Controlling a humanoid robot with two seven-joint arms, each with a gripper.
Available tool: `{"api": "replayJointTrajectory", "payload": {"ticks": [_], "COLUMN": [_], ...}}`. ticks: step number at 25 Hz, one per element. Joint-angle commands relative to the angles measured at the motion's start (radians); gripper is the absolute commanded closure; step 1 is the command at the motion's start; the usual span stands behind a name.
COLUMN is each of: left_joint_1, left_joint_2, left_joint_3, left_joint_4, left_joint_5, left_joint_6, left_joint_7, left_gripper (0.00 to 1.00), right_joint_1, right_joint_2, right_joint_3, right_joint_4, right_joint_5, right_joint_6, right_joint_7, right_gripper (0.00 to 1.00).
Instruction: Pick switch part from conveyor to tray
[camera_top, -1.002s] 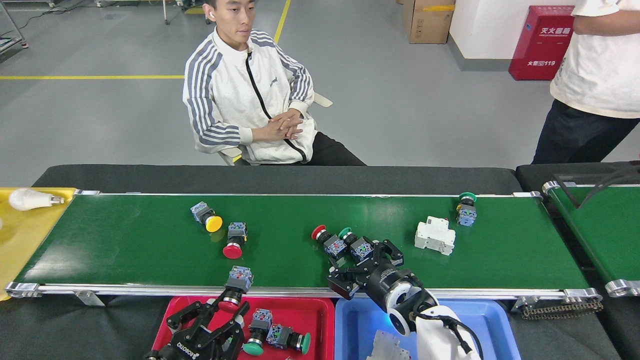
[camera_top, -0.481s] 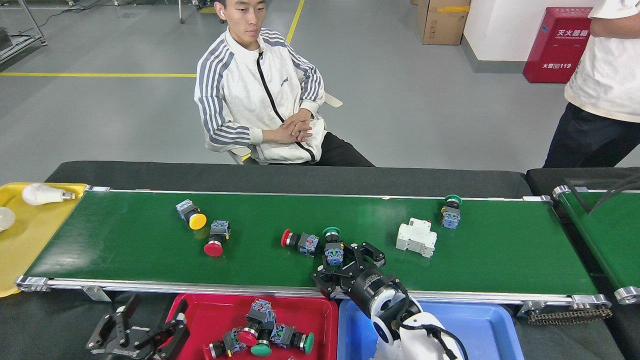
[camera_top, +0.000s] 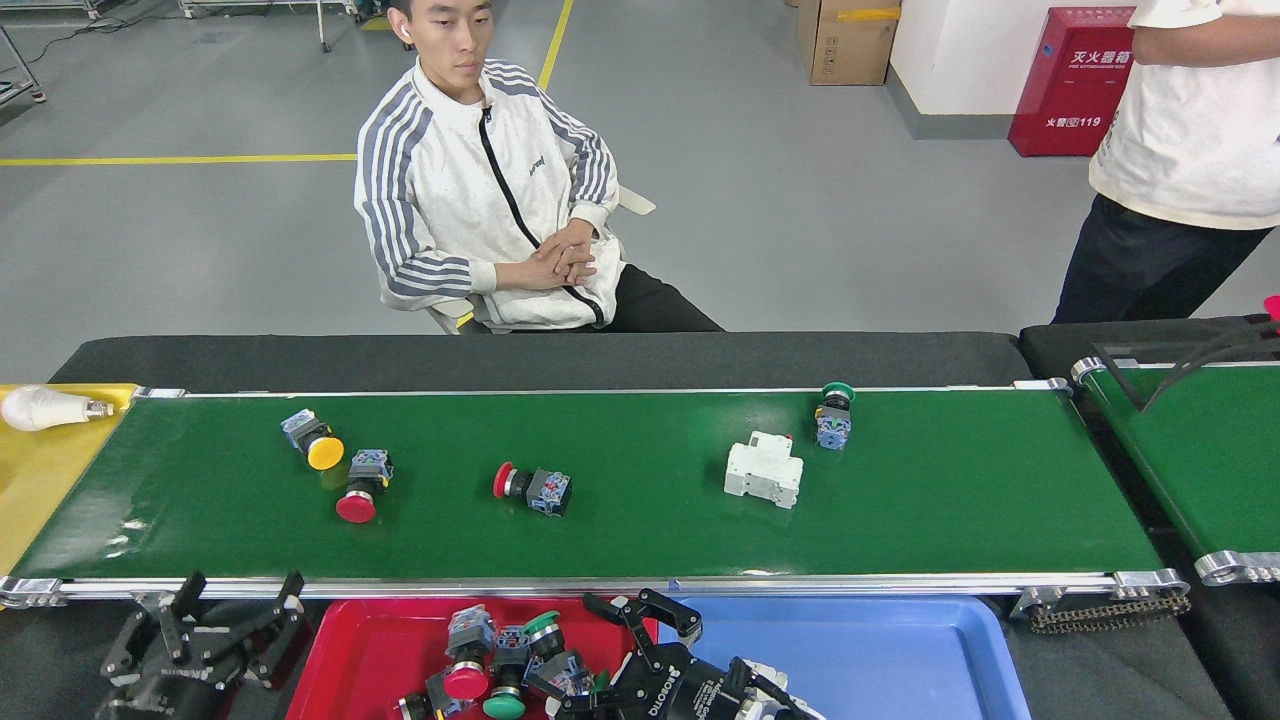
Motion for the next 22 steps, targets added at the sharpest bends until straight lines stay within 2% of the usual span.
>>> {"api": "replayJointTrajectory", "payload": {"ticks": [1,5,8,15,18,20,22], "left_joint_1": [-0.018,-0.023,-0.052,-0.184,-0.24,-0.26,-0.265], "left_joint_2": [0.028,0.041,0.041,0.122,0.16,0.174,0.18], "left_joint_3": [-0.005,-0.002,0.004,-0.014,-0.02,-0.028,-0.032], "left_joint_4": [0.032,0.078,0.125,0.348,0.464,0.512,0.538], "left_joint_5": [0.001,0.001,-0.002,-0.005,-0.005,-0.005,0.002], "left_joint_6": [-0.002,0.003,0.02,0.202,0.27,0.28,0.268], "left_joint_7": [0.008,0.008,0.008,0.009,0.058,0.086,0.121], "left_gripper": [0.0,0.0,0.0,0.01,0.04,0.14,0.49], "right_joint_1": [0.034,0.137,0.159,0.149,0.146,0.146,0.154], "right_joint_2": [0.004,0.004,-0.005,-0.019,-0.022,-0.022,-0.023], "right_joint_3": [-0.122,-0.383,-0.535,-0.553,-0.547,-0.538,-0.526], "right_joint_4": [-0.037,-0.059,-0.051,-0.048,-0.048,-0.048,-0.048], "right_joint_5": [-0.014,-0.048,-0.048,-0.048,-0.046,-0.046,-0.046], "right_joint_6": [0.075,0.121,0.124,0.122,0.114,0.114,0.114], "right_joint_7": [-0.013,-0.122,-0.143,-0.143,-0.141,-0.141,-0.141], "right_gripper": [0.0,0.0,0.0,0.0,0.0,0.0,0.0]}}
